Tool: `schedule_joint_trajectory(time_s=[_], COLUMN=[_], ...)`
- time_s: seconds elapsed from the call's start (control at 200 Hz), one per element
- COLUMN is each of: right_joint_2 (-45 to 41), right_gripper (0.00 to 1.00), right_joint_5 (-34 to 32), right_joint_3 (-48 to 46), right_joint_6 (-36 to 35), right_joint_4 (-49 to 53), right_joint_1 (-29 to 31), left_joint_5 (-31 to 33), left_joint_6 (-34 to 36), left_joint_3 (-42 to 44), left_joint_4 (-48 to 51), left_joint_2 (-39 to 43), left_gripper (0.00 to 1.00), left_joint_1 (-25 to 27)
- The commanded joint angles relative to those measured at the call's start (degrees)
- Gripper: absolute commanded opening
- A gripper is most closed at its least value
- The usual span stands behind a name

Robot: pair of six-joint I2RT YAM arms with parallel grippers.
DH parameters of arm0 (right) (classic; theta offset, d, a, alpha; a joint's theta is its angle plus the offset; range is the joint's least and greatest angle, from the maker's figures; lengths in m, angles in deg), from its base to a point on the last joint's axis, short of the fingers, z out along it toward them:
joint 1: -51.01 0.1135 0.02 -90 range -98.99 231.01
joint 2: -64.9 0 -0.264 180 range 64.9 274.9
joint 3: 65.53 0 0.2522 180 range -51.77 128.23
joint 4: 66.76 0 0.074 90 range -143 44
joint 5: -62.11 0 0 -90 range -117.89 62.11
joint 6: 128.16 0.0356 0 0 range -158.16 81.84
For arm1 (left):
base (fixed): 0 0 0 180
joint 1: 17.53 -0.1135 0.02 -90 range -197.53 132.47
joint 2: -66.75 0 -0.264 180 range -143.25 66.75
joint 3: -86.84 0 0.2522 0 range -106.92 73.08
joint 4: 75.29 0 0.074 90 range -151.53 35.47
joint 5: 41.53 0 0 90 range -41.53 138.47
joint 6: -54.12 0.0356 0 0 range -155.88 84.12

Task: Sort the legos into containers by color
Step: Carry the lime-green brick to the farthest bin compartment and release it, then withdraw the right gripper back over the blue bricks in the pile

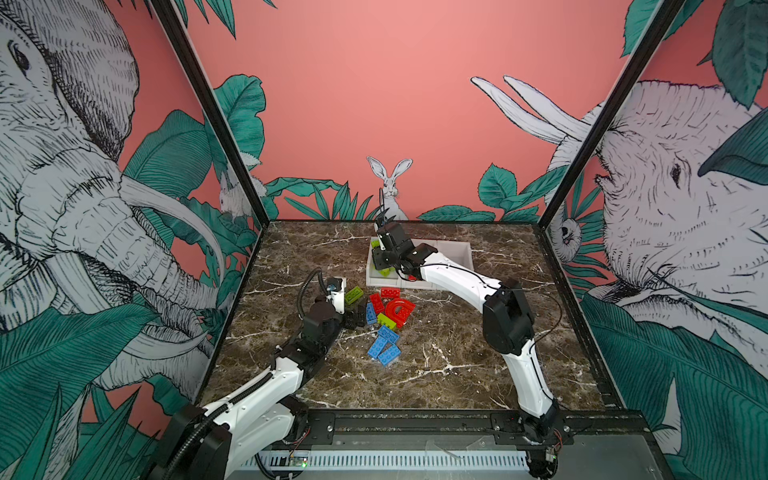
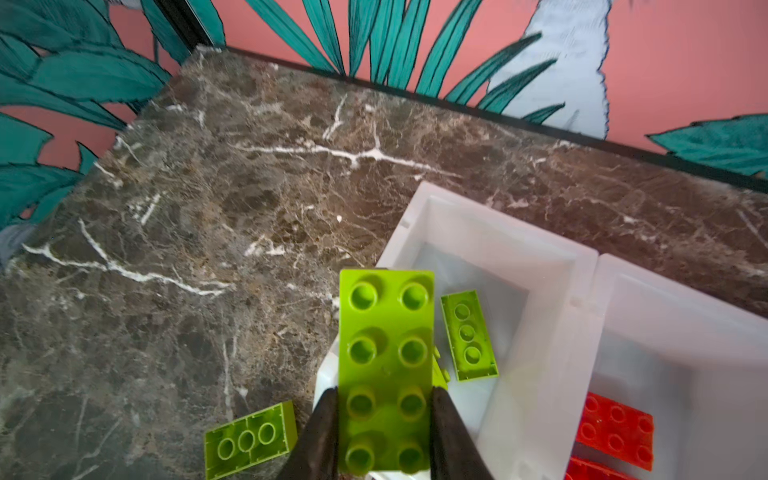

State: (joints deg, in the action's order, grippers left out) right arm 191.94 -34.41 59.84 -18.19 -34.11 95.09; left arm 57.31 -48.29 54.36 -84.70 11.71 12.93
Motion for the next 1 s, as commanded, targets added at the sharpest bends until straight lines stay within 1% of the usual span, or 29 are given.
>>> schedule_joint_trajectory(time_s=[0.0,0.07,0.14,0.21,0.26,0.42,0.465,0.54,0.68,0.76,0.87,0.95,0.995], right_joint_2=[0.1,-0.3,-0.6,-0.6,-0.6,-1.1,-1.7,-3.2,-10.8,-16.6,-24.7,-30.2,-33.1], right_gripper=[0.27,0.28,0.29,0.32,0.39,0.63,0.67,0.71,0.75,0.77,0.78,0.79,0.80], right_joint_5=[1.3,2.7,2.6,2.3,2.3,2.6,2.9,3.8,6.4,4.2,3.4,3.6,1.8], right_joint_3=[-0.2,-2.2,-3.4,-3.7,-3.9,-4.6,-5.1,-7.0,-13.7,-17.8,-23.4,-27.7,-30.6], right_joint_6=[0.2,1.3,1.9,2.2,2.7,3.2,3.0,2.6,1.6,2.1,2.8,1.2,0.3], right_joint_4=[-1.3,-3.3,-4.6,-4.6,-4.7,-5.2,-5.2,-5.8,-7.3,-5.8,-2.6,0.7,2.8], right_joint_1=[-0.6,-1.0,-1.2,-1.6,-1.7,-1.8,-1.8,-1.7,-1.2,-0.9,-0.3,1.3,2.9], left_joint_5=[1.6,1.2,0.5,0.0,0.1,0.2,0.2,0.1,-0.2,0.0,0.7,0.7,0.7], left_joint_6=[0.4,0.3,0.1,0.1,0.1,0.2,0.1,0.1,0.1,0.2,0.2,0.2,0.1], left_joint_3=[-0.8,-0.9,-1.1,-1.5,-1.6,-1.6,-1.5,-1.6,-1.5,-1.4,-1.1,-1.0,-1.0], left_joint_4=[-0.2,-0.6,-0.7,-0.7,-0.7,-0.6,-0.6,-0.6,-0.2,-0.1,-0.2,-0.3,-0.5], left_joint_2=[1.2,0.5,-0.3,-1.1,-1.3,-1.2,-1.1,-1.1,-0.5,0.0,0.7,0.7,0.6], left_gripper=[0.99,0.99,0.99,0.99,0.99,0.99,0.99,0.99,0.99,0.99,0.99,0.99,0.99], left_joint_1=[0.1,0.1,0.1,0.1,0.1,0.1,0.1,0.1,0.1,0.1,0.1,0.1,0.1])
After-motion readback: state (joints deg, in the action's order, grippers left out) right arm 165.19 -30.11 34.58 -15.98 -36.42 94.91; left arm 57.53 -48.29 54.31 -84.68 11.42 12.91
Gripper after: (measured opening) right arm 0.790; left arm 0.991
